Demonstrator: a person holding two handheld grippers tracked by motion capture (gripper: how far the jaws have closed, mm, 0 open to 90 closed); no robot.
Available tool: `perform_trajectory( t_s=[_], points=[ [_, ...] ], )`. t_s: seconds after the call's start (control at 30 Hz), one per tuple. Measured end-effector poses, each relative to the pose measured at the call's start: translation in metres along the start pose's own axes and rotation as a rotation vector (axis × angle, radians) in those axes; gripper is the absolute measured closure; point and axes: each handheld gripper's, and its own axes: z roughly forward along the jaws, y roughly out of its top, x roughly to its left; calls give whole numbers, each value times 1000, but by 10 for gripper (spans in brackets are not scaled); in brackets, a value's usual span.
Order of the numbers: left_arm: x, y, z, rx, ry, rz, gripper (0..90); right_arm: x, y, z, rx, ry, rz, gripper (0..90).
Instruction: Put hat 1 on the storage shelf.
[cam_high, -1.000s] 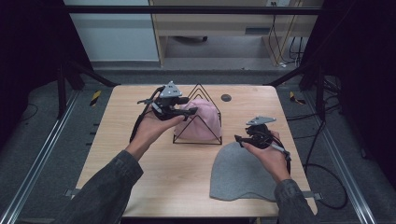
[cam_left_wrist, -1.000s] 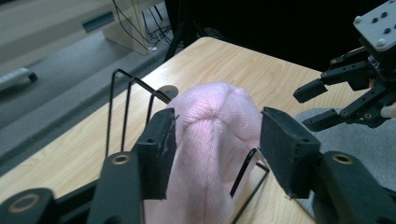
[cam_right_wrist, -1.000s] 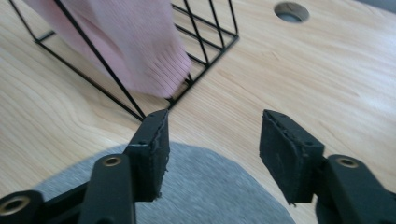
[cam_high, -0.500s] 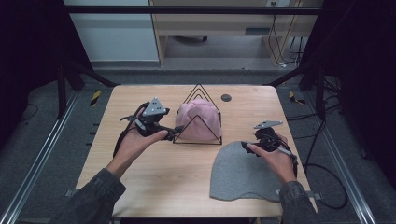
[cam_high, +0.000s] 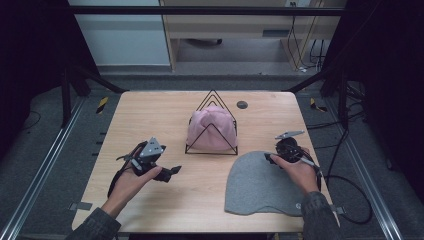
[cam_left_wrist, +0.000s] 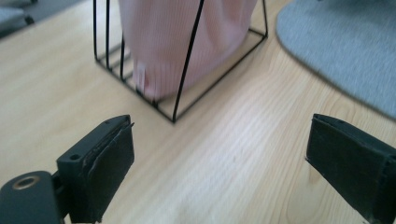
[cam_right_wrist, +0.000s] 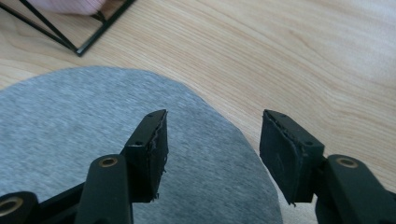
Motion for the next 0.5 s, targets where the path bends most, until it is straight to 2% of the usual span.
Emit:
perform_trajectory(
  t_s=[0.03, 0.1, 0.17, 0.2, 0.3, 0.5],
  points=[
    [1, -11, -2, 19, 10, -12, 79, -3, -1, 3, 7, -5, 7, 432],
    [1, -21, -3, 39, 5, -29, 80, -4, -2, 4, 18, -7, 8, 439],
    [0, -26, -6, 56, 24, -23, 80, -5, -3, 5, 28, 0, 11, 449],
    [0, -26, -6, 56, 24, -23, 80, -5, -3, 5, 28, 0, 11, 449],
    [2, -30, -10, 44, 43, -64, 85, -7, -6, 6, 42, 3, 13, 474],
    [6, -31, -13, 35, 68, -83, 91, -6, -8, 4, 51, 11, 1, 530]
  ],
)
